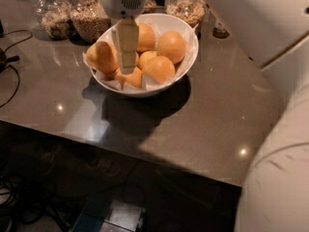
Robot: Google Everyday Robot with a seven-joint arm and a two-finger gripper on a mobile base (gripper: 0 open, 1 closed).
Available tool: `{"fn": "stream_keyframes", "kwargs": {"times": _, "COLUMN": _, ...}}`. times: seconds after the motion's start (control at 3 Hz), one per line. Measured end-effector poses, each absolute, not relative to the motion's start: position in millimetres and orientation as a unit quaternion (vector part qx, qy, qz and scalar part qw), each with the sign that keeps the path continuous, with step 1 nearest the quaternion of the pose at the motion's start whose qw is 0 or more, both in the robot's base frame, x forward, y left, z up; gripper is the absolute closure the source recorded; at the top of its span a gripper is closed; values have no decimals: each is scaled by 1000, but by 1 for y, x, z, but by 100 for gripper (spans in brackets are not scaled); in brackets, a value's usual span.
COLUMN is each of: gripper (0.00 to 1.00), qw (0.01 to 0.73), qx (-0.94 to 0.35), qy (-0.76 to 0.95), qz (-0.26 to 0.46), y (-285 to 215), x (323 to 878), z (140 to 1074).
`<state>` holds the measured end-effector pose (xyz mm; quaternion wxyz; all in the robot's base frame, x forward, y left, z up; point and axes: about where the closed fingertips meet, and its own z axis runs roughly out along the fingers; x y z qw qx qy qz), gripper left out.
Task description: Pick orange from white bowl
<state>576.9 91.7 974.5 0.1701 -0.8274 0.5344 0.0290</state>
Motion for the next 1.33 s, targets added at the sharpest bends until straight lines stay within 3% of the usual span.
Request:
{"fn": "stream_keyframes", "kwargs": {"times": 0.33, "gripper": 0, "qw": 182, "qx": -829, "qy": 528, "qz": 28, "y": 104, "x": 579, "z": 976}}
{"fn": "stream_keyframes", "kwargs": {"times": 0.67, "gripper": 0, "qw": 215, "qx": -798, "qy": 559, "qz": 73, "y": 89, "x": 590, "z": 969}}
{"fn": "stream_keyframes", "kwargs": {"times": 1.33, "gripper": 0, "qw": 235, "qx": -763, "qy": 554, "qz": 235, "y": 88, "x": 638, "z": 931}}
